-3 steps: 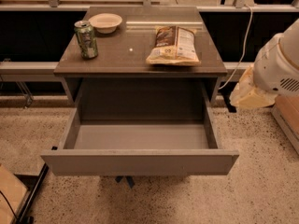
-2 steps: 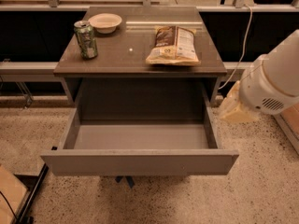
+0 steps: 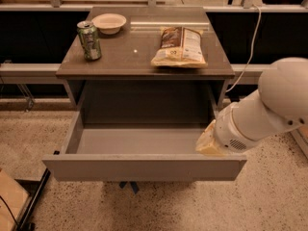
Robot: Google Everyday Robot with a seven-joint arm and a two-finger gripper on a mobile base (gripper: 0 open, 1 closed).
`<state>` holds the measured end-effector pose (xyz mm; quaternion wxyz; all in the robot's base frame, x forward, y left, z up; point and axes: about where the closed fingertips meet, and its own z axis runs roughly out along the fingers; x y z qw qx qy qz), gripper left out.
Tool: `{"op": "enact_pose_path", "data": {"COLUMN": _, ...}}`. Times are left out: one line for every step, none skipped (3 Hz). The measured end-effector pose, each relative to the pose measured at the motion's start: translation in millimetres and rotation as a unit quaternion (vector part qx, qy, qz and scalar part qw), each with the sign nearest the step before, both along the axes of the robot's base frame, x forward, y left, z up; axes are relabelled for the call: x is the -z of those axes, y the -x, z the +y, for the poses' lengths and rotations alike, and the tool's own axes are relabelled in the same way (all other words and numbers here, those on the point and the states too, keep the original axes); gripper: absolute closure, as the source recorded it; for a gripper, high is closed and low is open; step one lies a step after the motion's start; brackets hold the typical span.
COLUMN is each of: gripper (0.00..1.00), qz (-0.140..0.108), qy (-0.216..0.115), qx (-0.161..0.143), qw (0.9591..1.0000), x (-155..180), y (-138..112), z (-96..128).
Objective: Close top drawer
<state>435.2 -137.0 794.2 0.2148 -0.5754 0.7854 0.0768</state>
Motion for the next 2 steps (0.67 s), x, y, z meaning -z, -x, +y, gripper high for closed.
{"op": "enact_pose_path", "data": {"gripper": 1.0, "qz": -0.003, "qy": -0.003, "qx": 0.003, "qw": 1.0, "x": 4.0, "y": -2.2, "z": 1.6}}
{"op": "enact_pose_path", "data": {"gripper": 1.0, "qz": -0.003, "qy": -0.003, "qx": 0.002, "qw": 1.0, "x": 3.7, "y": -1.8, "z": 1.5}}
